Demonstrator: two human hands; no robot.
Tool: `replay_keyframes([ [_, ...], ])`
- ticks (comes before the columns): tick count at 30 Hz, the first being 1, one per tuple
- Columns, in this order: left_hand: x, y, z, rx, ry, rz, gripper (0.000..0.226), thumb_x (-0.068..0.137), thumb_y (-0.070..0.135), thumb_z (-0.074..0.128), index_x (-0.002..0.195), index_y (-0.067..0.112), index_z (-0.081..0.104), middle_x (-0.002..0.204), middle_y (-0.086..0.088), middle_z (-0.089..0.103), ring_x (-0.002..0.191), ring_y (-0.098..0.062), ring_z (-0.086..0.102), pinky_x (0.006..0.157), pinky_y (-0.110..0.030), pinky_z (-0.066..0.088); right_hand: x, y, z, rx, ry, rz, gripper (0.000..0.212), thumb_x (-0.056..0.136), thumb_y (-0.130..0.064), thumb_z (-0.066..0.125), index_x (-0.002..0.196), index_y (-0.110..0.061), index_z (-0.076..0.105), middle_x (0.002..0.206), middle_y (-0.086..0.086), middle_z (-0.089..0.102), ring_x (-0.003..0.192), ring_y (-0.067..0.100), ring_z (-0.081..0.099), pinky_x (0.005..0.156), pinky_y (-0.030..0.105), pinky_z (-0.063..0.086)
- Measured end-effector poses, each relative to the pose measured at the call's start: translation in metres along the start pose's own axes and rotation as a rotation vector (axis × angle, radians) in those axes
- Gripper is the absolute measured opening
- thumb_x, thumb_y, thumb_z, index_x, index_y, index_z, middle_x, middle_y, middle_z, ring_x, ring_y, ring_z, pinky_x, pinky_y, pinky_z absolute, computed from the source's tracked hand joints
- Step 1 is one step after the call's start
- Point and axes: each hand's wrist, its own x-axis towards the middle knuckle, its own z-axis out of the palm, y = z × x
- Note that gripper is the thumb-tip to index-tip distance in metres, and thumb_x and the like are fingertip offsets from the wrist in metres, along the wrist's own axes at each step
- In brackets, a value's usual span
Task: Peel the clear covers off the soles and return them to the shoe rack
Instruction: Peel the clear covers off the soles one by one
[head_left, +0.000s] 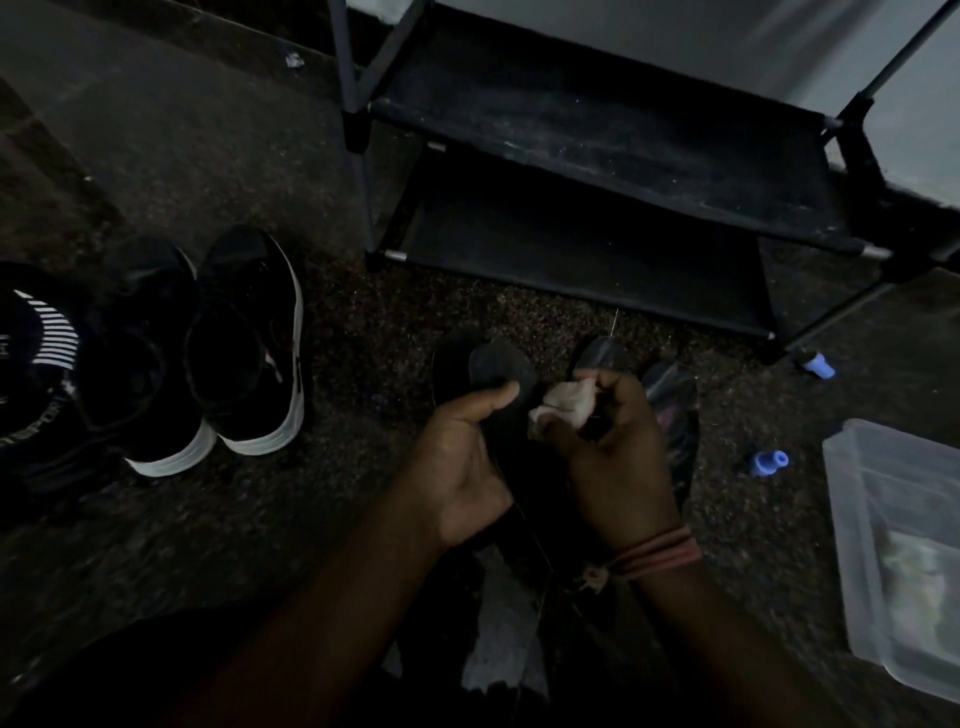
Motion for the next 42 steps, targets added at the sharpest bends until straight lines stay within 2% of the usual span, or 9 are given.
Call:
replay_keyframes([
  [5, 0.003, -0.004, -0.002, 0.003, -0.031, -0.019, 0.047, 0.100, 0.027, 0.047, 0.133, -0.002, 0.063, 0.130, -0.021, 0.066, 0.113, -0.030, 0.061, 0.110, -0.039, 0.038, 0.001, -0.008, 0.001, 0.260, -0.034, 0.151, 0.009, 0.089, -0.002, 0.067, 0.097, -0.007, 0.068, 0.090, 0.011, 0.074, 0.079, 0.025, 0.071, 0.061, 0.035, 0.058],
  [9, 0.003, 0.007, -0.006, -0.093, 0.028, 0.026, 0.054, 0.100, 0.037, 0.045, 0.133, -0.004, 0.060, 0.124, -0.022, 0.067, 0.100, -0.035, 0.067, 0.087, -0.045, 0.054, 0.007, -0.011, -0.007, 0.298, -0.160, 0.203, 0.017, 0.091, 0.002, 0.063, 0.104, -0.008, 0.059, 0.087, 0.008, 0.075, 0.065, 0.021, 0.066, 0.045, 0.029, 0.050],
  [12, 0.002, 0.012, -0.006, -0.138, 0.068, 0.041, 0.060, 0.100, 0.048, 0.047, 0.139, 0.004, 0.059, 0.133, -0.026, 0.064, 0.111, -0.039, 0.068, 0.081, -0.047, 0.061, 0.005, -0.003, -0.010, -0.012, -0.281, 0.077, 0.019, 0.088, 0.002, 0.065, 0.092, -0.017, 0.066, 0.086, -0.004, 0.074, 0.076, 0.005, 0.068, 0.063, 0.023, 0.052],
  [15, 0.000, 0.009, -0.002, -0.125, 0.047, 0.031, 0.059, 0.098, 0.052, 0.053, 0.135, 0.007, 0.062, 0.118, -0.024, 0.071, 0.089, -0.036, 0.076, 0.067, -0.043, 0.063, 0.003, 0.005, -0.007, -0.229, -0.307, -0.107, 0.024, 0.086, -0.001, 0.068, 0.091, -0.024, 0.074, 0.100, -0.006, 0.068, 0.095, 0.000, 0.064, 0.085, 0.014, 0.049],
  [22, 0.000, 0.002, 0.000, -0.048, -0.069, 0.052, 0.034, 0.079, 0.006, 0.049, 0.101, -0.005, 0.072, 0.102, -0.020, 0.071, 0.088, -0.031, 0.070, 0.091, -0.038, 0.056, 0.007, 0.013, -0.007, -0.300, -0.212, -0.123, 0.048, 0.087, 0.006, 0.063, 0.128, -0.018, 0.062, 0.121, 0.001, 0.065, 0.111, 0.009, 0.062, 0.101, 0.026, 0.049],
  [27, 0.004, -0.002, 0.002, -0.072, -0.049, 0.005, 0.029, 0.082, 0.009, 0.053, 0.109, 0.000, 0.060, 0.095, -0.015, 0.061, 0.082, -0.024, 0.062, 0.078, -0.031, 0.062, 0.002, 0.006, -0.007, -0.510, 0.037, -0.326, 0.037, 0.079, 0.004, 0.067, 0.112, -0.011, 0.062, 0.109, 0.005, 0.058, 0.100, 0.017, 0.057, 0.087, 0.025, 0.046],
  [33, 0.002, -0.002, 0.003, -0.060, -0.023, 0.014, 0.031, 0.099, 0.021, 0.055, 0.124, 0.009, 0.068, 0.105, -0.003, 0.072, 0.090, -0.014, 0.071, 0.086, -0.027, 0.058, -0.012, -0.004, 0.008, -0.589, -0.126, -0.474, 0.027, 0.087, -0.005, 0.057, 0.110, -0.007, 0.069, 0.104, 0.010, 0.066, 0.097, 0.020, 0.062, 0.092, 0.027, 0.049],
  [37, 0.006, -0.007, -0.002, -0.025, 0.029, 0.040, 0.037, 0.101, 0.036, 0.054, 0.109, 0.008, 0.076, 0.112, -0.005, 0.069, 0.102, -0.013, 0.063, 0.110, -0.030, 0.044, -0.013, -0.001, 0.011, -0.612, -0.158, -0.426, 0.012, 0.091, -0.018, 0.064, 0.099, -0.012, 0.071, 0.099, 0.007, 0.068, 0.099, 0.020, 0.062, 0.091, 0.026, 0.045],
  [42, 0.003, 0.002, -0.003, -0.044, 0.036, 0.083, 0.056, 0.103, 0.045, 0.045, 0.098, 0.000, 0.077, 0.114, -0.015, 0.071, 0.098, -0.025, 0.069, 0.109, -0.041, 0.045, -0.013, -0.003, 0.011, -0.581, -0.199, -0.493, 0.016, 0.084, -0.008, 0.064, 0.092, -0.013, 0.076, 0.092, 0.006, 0.070, 0.087, 0.017, 0.064, 0.083, 0.025, 0.050],
])
